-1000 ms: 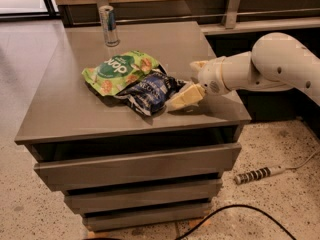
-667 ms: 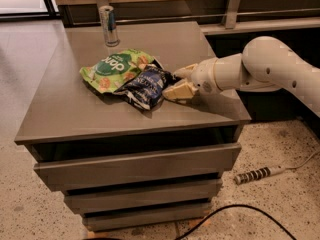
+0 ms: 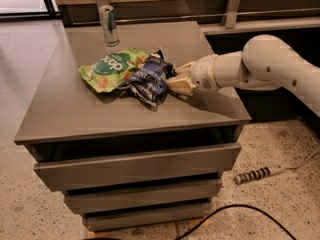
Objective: Pick blue chip bag
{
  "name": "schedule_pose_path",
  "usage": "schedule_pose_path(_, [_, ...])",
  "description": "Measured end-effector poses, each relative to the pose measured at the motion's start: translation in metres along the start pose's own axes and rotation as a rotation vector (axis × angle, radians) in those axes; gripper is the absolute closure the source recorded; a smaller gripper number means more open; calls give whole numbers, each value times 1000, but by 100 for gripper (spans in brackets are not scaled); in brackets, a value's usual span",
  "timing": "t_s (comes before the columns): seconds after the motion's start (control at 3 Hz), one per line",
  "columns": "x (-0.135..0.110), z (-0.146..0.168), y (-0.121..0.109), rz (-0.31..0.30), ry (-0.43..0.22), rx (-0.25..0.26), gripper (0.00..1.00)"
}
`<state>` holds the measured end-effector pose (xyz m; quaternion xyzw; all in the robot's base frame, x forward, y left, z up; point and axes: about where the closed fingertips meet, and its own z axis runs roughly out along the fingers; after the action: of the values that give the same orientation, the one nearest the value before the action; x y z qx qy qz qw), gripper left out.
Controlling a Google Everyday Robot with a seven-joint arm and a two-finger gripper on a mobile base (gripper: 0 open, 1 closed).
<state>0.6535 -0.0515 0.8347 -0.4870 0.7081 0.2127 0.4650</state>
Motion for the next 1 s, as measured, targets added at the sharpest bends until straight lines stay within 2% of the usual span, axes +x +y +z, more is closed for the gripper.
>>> schedule_pose_path(0.33, [-28,-33,-5,-31,-46,66,100])
schedule_pose_path(1.0, [-61,-71,-5,-60,-118,123,100])
